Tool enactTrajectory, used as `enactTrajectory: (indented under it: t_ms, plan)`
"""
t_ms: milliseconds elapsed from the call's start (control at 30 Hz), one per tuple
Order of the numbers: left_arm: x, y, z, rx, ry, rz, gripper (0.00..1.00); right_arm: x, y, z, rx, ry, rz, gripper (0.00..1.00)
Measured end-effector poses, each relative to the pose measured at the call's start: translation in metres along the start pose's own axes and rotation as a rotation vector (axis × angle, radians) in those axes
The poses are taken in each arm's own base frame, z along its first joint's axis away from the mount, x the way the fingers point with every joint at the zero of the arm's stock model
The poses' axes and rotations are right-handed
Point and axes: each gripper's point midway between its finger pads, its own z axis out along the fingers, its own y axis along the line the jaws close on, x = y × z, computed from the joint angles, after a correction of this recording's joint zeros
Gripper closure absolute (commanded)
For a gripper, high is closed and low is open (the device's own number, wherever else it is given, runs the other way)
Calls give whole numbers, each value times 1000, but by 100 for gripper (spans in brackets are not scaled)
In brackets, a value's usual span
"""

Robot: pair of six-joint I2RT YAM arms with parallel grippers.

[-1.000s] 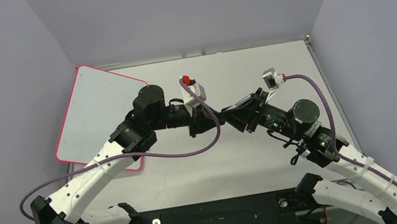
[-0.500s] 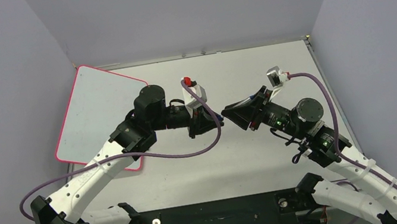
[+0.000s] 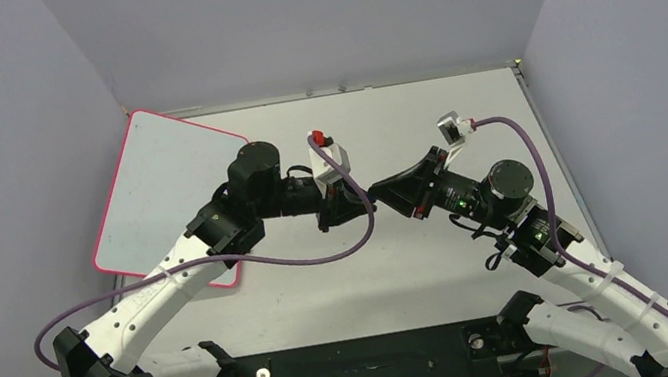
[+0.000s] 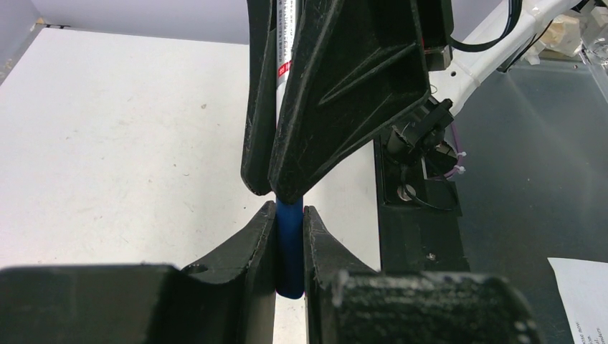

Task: Write a sentence on the whiteboard
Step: Open the pen cap.

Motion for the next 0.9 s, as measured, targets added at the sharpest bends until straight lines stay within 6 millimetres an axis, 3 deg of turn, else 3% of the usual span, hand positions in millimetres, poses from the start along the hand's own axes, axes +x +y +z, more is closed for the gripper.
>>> enactTrajectory:
  t_ms: [400, 500, 567, 900]
  plan:
    - [1, 2, 0, -6, 3, 10, 100, -2, -3, -1, 2, 2, 11, 82]
    - [1, 2, 0, -8, 3, 11, 100, -2, -3, -1, 3, 1, 16, 88]
    - [1, 2, 0, -8, 3, 14, 100, -2, -2, -1, -2, 4, 28, 99]
    - [2, 7, 1, -41, -9, 28, 100, -2, -7, -1, 32, -1, 58, 100]
